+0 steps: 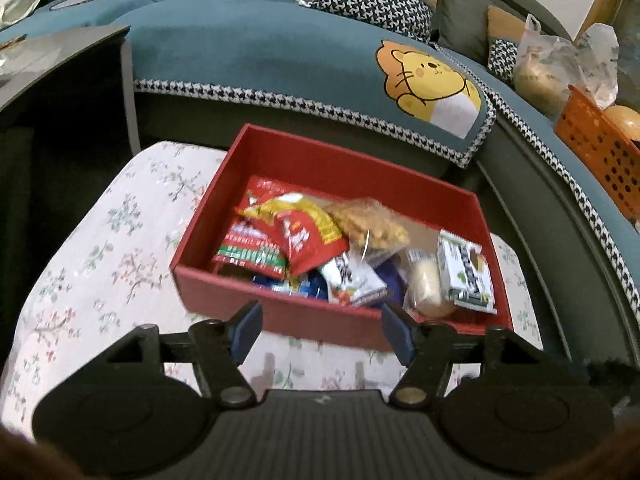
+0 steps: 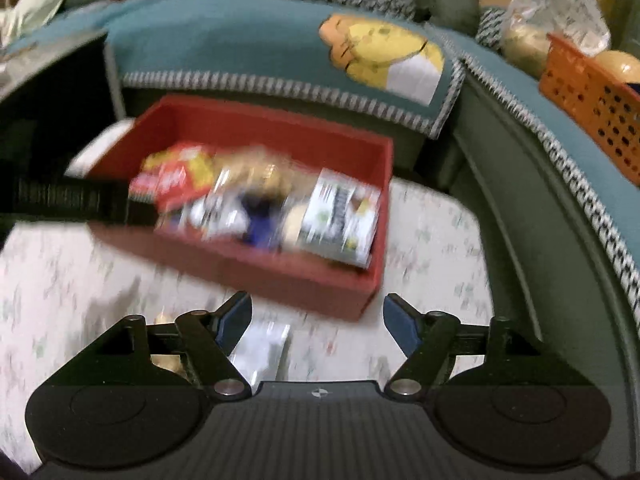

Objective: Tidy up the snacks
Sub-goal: 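Lower both packets into the red tray and open both tools, then move both tools back toward the gold packet and white bar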

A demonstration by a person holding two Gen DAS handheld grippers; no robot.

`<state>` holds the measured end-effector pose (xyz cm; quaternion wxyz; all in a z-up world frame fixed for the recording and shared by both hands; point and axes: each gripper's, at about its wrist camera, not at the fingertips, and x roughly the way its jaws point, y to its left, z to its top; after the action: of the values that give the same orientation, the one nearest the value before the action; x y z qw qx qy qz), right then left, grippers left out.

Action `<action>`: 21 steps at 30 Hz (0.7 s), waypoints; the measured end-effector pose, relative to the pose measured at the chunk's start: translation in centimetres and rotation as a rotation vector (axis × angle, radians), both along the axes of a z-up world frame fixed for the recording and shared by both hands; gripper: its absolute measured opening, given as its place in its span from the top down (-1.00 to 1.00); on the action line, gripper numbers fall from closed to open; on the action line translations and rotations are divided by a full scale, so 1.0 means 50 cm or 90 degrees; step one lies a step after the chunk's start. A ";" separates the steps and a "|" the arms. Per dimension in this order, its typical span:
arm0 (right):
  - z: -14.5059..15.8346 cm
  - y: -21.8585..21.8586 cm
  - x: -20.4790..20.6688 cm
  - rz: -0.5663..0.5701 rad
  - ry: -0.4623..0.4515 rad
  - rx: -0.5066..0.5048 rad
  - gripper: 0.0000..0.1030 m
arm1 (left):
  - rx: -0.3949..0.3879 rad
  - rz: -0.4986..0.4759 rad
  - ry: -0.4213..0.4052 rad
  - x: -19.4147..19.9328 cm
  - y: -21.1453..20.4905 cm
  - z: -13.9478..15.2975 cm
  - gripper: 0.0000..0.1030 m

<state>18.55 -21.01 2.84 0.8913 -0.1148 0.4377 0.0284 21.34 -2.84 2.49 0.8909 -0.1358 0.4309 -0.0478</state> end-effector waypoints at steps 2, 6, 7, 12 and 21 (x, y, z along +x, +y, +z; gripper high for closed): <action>-0.023 0.004 -0.012 0.006 0.032 0.007 -0.53 | 0.002 -0.006 0.007 -0.011 0.000 -0.003 -0.66; -0.061 0.022 -0.025 0.015 0.073 -0.005 -0.54 | 0.009 -0.026 0.014 -0.027 -0.004 -0.007 -0.67; -0.068 0.026 -0.025 0.017 0.079 -0.006 -0.54 | 0.010 -0.031 0.015 -0.029 -0.004 -0.008 -0.67; -0.094 0.050 -0.018 0.025 0.102 -0.004 -0.60 | 0.014 -0.046 0.023 -0.032 -0.006 -0.015 -0.70; -0.123 0.030 -0.018 0.018 0.150 0.035 -0.14 | 0.022 -0.071 0.069 -0.028 0.003 -0.053 -0.72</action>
<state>17.65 -19.53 -3.33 0.8359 -0.0919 0.5371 0.0661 19.92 -2.67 -0.14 0.8643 -0.0982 0.4863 -0.0823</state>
